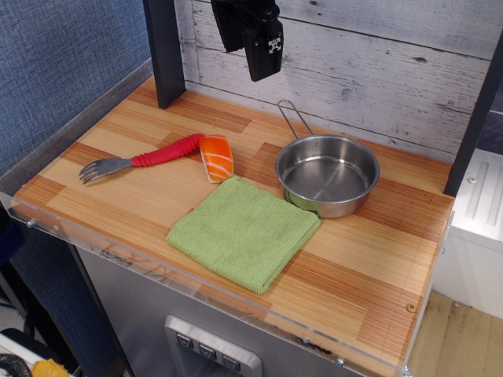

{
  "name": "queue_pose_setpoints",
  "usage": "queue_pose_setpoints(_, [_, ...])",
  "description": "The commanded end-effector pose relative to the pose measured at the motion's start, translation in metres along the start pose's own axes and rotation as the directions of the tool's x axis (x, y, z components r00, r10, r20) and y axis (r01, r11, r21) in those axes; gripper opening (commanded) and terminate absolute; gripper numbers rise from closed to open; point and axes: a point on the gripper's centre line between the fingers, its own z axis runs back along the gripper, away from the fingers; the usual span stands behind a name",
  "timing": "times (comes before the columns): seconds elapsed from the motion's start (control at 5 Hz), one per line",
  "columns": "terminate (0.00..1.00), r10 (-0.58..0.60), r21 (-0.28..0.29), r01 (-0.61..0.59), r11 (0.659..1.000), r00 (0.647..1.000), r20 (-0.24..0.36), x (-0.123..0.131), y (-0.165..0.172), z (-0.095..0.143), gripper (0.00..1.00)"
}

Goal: Move the bread to the right of the green cloth.

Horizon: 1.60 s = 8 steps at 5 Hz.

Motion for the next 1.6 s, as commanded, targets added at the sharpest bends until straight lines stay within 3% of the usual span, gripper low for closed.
queue_pose_setpoints(0.0, [0.0, 0.0, 0.0, 0.0, 1.0, 1.0, 0.0, 0.0, 0.0, 0.0, 1.0])
queue_pose_setpoints(0.2, [0.0, 0.239, -0.003, -0.239, 0.971, 0.971, -0.018, -0.013, 0.002, 0.006, 1.0])
queue_pose_setpoints(0.4, [0.0, 0.413, -0.003, -0.413, 0.911, 0.91, -0.03, -0.026, 0.003, 0.006, 1.0])
queue_pose_setpoints(0.6, [0.0, 0.594, 0.029, -0.594, 0.804, 0.802, -0.052, -0.04, 0.008, 0.01, 1.0])
queue_pose_setpoints(0.8, [0.0, 0.743, 0.054, -0.741, 0.669, 0.666, -0.06, -0.052, 0.008, 0.013, 1.0])
queue_pose_setpoints(1.0, [0.0, 0.872, 0.041, -0.872, 0.488, 0.486, -0.061, -0.06, 0.001, 0.006, 1.0])
queue_pose_setpoints(1.2, [0.0, 0.923, 0.071, -0.921, 0.383, 0.379, -0.06, -0.069, -0.002, -0.002, 1.0])
queue_pose_setpoints(1.4, [0.0, 0.944, 0.072, -0.941, 0.329, 0.327, -0.045, -0.075, -0.003, -0.017, 1.0])
